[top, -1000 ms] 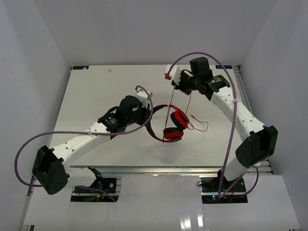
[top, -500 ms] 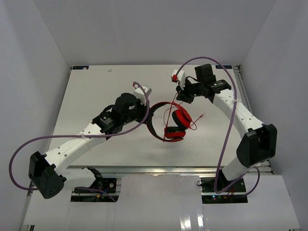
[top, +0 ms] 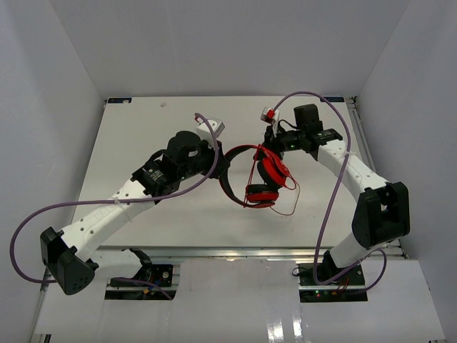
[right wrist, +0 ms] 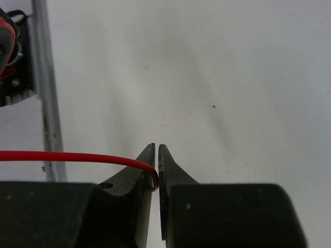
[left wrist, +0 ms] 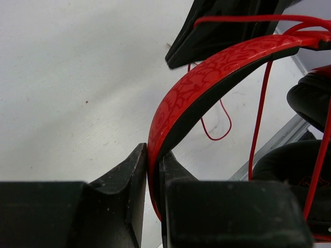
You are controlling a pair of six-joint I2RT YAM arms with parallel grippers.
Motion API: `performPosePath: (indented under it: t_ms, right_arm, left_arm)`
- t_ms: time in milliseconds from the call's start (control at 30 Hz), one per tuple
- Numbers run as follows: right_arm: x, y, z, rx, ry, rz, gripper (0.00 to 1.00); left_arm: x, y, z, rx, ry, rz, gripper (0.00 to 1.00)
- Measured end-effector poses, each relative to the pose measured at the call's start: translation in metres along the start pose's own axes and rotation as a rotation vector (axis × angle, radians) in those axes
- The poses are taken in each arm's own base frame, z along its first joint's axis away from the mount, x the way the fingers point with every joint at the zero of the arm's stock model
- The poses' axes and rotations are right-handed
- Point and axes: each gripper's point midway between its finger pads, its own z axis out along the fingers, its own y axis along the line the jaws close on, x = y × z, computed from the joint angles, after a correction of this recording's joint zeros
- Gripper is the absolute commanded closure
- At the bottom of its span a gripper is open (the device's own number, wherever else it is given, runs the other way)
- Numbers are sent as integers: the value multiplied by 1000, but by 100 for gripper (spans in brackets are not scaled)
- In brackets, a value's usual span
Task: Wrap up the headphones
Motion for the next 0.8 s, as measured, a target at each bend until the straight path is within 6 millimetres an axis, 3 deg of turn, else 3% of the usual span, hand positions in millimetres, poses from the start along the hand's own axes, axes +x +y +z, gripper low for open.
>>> performPosePath:
  t_ms: [267,467,600,800]
  right_arm:
    - [-4,30,12,-174,-154,146,84]
    - [14,49,16,-246,-200,242,83]
    - [31,65,19,-286,-200,294,83]
    - [41,85,16,-318,-209,275,83]
  left_arm:
    - [-51,-21,-22,39,-85,-30,100]
    - [-89,-37,-33,71,-154,-66,100]
    - [-107,-42,-31,72,-179,-96,100]
    - [-126,-38,-20,20,-200,-146,100]
